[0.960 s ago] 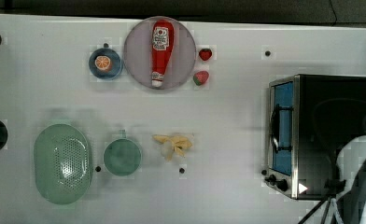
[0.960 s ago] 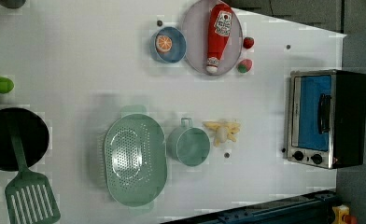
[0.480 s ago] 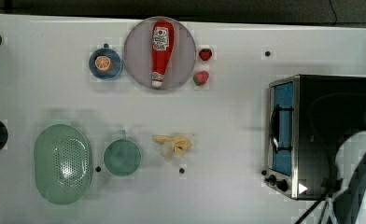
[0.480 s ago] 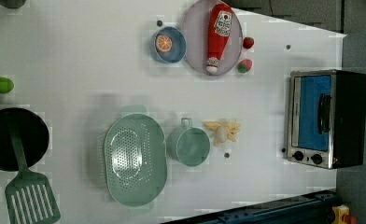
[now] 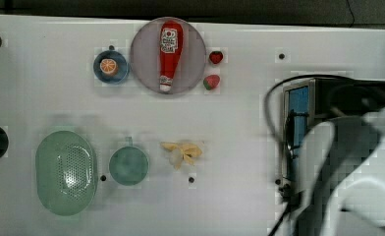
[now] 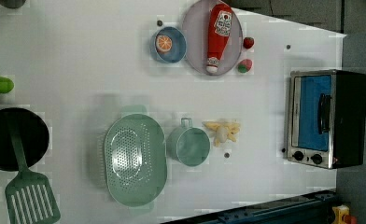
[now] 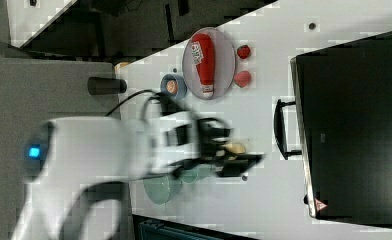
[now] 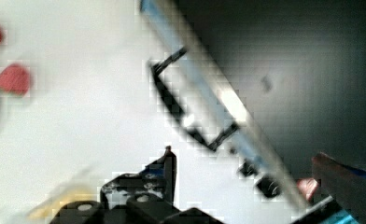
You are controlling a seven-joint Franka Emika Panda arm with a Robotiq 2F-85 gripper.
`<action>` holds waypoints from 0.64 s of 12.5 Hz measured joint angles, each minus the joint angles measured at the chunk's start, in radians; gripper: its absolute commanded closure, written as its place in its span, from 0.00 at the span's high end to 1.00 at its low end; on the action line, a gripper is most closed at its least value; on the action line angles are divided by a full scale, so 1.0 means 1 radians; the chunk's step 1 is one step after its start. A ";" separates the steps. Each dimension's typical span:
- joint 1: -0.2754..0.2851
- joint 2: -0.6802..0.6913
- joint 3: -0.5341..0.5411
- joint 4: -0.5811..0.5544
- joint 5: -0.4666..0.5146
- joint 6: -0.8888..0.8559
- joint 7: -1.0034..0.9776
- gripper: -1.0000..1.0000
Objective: Pick banana from table and place on oven.
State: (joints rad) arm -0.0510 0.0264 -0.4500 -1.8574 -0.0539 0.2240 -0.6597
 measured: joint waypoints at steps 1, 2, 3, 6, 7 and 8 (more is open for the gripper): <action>0.009 -0.041 0.049 0.001 -0.003 -0.044 0.072 1.00; 0.021 -0.081 0.100 0.008 -0.005 -0.094 0.154 1.00; 0.026 -0.123 0.162 0.010 -0.005 -0.129 0.244 1.00; 0.049 -0.231 0.315 0.039 -0.010 -0.199 0.476 1.00; 0.052 -0.256 0.361 0.057 -0.007 -0.221 0.545 1.00; 0.060 -0.281 0.397 0.059 -0.005 -0.232 0.606 1.00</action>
State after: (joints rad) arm 0.0086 -0.2542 -0.0532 -1.7988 -0.0593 -0.0076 -0.0538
